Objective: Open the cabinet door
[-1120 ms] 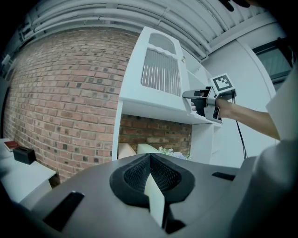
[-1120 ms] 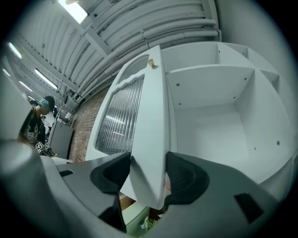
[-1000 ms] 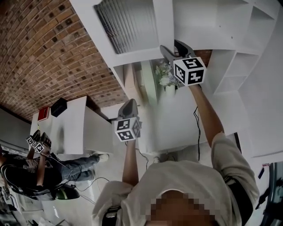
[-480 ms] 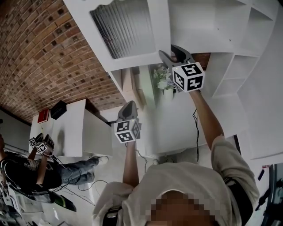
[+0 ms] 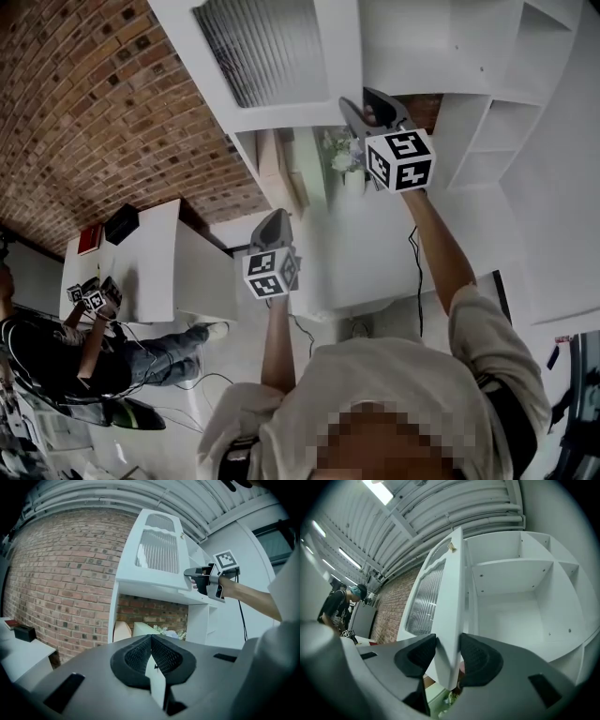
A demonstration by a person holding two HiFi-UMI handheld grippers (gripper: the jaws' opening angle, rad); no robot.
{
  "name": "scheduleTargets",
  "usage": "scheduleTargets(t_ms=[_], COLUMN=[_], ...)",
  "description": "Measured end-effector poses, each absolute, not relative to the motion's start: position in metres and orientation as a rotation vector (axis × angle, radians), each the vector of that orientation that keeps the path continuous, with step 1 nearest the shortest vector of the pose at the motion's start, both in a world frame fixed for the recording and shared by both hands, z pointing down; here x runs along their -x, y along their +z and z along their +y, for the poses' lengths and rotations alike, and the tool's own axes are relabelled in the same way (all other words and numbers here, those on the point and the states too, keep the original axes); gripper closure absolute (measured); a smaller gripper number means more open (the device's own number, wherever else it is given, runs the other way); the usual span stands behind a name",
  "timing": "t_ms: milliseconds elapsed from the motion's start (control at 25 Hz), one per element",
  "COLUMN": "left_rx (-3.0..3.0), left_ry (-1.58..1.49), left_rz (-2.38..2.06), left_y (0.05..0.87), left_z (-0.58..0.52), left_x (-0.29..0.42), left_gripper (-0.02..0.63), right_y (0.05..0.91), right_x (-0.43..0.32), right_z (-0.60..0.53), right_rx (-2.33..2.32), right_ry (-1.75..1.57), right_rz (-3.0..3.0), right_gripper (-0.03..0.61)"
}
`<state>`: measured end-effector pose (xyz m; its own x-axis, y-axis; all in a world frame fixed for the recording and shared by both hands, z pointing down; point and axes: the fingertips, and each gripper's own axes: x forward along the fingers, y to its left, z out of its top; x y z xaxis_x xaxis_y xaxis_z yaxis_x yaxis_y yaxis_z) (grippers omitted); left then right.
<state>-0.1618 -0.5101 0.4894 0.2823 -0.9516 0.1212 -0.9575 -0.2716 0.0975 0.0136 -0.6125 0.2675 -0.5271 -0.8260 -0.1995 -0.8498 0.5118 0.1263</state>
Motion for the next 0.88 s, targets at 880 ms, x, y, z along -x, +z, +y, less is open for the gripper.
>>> scheduleTargets(t_ms=[880], left_rx=[-2.434], left_ry=[0.066], left_rz=[-1.744], left_y=[0.491], left_z=[-0.373], left_x=[0.193], left_gripper=[0.588], right_y=[0.268], right_x=[0.025], right_z=[-0.477], right_rx=[1.532], right_ry=[0.312], right_rz=[2.598], right_gripper=[0.474])
